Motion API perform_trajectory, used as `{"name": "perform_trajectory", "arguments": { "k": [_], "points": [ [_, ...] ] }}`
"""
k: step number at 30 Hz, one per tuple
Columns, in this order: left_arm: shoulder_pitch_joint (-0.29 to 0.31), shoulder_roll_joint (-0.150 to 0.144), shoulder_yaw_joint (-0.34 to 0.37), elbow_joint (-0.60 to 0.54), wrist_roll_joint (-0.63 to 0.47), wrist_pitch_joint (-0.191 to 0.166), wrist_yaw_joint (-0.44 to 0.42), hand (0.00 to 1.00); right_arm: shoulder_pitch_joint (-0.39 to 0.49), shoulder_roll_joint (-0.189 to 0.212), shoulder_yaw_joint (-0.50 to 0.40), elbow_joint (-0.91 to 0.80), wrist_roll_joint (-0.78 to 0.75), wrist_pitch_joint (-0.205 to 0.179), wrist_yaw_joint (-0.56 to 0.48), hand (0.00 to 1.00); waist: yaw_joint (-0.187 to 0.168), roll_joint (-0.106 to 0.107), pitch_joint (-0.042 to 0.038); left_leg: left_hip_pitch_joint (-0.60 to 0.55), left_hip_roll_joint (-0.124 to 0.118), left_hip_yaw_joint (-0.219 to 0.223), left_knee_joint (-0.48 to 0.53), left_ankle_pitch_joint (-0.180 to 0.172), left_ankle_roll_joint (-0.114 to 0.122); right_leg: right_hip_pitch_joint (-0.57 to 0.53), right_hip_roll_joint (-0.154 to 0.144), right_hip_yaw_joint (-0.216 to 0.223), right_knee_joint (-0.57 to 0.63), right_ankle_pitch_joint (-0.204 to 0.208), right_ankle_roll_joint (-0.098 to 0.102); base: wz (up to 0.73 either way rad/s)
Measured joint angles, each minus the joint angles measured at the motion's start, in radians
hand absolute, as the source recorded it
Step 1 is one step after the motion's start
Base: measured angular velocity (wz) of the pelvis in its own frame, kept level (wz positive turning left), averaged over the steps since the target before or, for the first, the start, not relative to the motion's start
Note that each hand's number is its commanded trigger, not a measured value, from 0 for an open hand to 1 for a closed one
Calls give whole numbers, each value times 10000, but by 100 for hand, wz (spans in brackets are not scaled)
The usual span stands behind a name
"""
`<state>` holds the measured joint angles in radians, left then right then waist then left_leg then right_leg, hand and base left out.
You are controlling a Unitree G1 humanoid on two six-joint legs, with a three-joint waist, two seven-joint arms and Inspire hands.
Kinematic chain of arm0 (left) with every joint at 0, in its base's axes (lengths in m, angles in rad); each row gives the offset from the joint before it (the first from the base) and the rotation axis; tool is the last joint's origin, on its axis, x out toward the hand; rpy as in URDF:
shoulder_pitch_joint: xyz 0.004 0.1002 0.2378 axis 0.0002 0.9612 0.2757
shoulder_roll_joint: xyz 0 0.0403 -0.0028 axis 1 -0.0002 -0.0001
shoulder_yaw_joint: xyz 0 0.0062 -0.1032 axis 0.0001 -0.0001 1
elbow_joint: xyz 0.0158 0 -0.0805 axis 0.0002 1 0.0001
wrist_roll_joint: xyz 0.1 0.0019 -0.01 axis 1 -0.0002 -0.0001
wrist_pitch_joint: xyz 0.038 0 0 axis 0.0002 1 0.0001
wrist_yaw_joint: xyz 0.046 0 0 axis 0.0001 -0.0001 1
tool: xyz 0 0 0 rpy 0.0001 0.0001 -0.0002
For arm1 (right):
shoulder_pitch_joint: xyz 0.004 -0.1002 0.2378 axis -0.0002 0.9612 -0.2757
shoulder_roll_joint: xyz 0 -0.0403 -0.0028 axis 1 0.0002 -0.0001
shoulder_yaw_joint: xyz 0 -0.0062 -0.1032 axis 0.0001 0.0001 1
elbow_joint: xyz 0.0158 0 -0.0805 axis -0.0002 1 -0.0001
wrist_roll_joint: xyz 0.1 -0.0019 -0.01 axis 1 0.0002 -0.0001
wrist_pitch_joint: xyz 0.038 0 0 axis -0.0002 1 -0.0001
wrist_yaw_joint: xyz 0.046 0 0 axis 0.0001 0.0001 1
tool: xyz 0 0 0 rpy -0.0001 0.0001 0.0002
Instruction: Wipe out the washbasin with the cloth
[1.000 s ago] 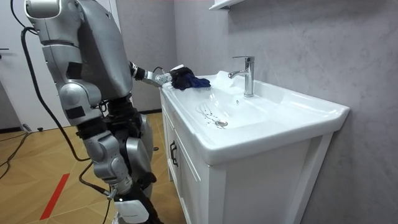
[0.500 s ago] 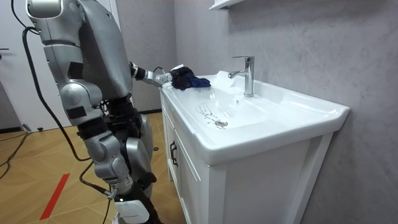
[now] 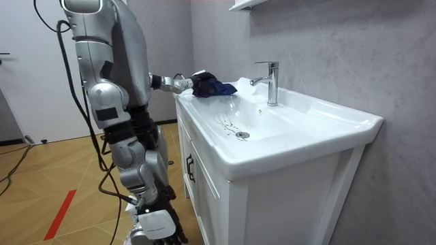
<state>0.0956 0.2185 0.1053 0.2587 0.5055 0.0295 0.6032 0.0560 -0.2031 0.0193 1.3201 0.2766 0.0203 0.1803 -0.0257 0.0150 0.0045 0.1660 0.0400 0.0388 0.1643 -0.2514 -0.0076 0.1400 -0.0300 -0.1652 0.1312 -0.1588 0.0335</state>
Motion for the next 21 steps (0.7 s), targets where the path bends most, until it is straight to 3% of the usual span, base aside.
{"name": "perform_trajectory", "arguments": {
  "k": [9, 21],
  "points": [
    [331, -1, -784, -1577, 181, 9, -40, 100, 95, -62, -11, -11, 19, -222, -34, 0, -203, 165, -57, 12, -2, 10, -6, 2, -1, 30, 2, 3, -125, 0, 0, -1],
    [333, 0, -790, -1738, 1385, 19, -44, 100, 122, -77, -32, 3, 41, -219, 195, 0, -287, 154, -57, 30, 0, 56, -9, 2, -2, 29, 3, 15, -136, 0, 0, -1]
  ]
}}
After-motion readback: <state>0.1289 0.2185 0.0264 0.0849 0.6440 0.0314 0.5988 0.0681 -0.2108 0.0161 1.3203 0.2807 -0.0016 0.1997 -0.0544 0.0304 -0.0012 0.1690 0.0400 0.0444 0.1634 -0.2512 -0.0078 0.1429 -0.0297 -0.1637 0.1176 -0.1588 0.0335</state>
